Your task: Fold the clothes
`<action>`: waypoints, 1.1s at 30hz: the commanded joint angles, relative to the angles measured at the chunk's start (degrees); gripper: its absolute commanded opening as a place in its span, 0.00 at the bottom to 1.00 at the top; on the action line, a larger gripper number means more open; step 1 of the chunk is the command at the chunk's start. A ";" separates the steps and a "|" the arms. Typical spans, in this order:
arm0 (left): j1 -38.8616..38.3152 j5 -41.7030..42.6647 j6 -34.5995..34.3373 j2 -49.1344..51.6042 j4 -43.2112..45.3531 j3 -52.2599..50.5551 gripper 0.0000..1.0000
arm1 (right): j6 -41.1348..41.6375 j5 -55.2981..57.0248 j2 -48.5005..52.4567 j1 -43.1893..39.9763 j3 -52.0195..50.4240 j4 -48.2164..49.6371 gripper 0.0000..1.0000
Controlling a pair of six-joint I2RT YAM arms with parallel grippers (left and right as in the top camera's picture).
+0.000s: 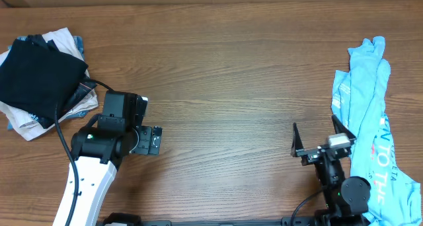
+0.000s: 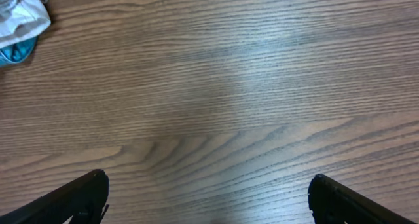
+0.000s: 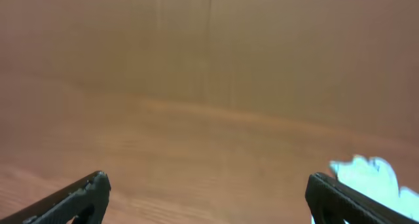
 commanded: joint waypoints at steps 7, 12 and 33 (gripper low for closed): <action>-0.28 0.52 -0.57 1.46 0.09 -0.37 1.00 | -1.97 0.72 -0.48 -0.20 -0.59 -0.52 1.00; -0.28 0.52 -0.57 1.44 0.09 -0.37 1.00 | -1.97 0.72 -0.48 -0.20 -0.59 -0.50 1.00; -0.28 0.55 -0.59 0.72 0.22 -0.37 1.00 | -1.97 0.72 -0.48 -0.20 -0.59 -0.50 1.00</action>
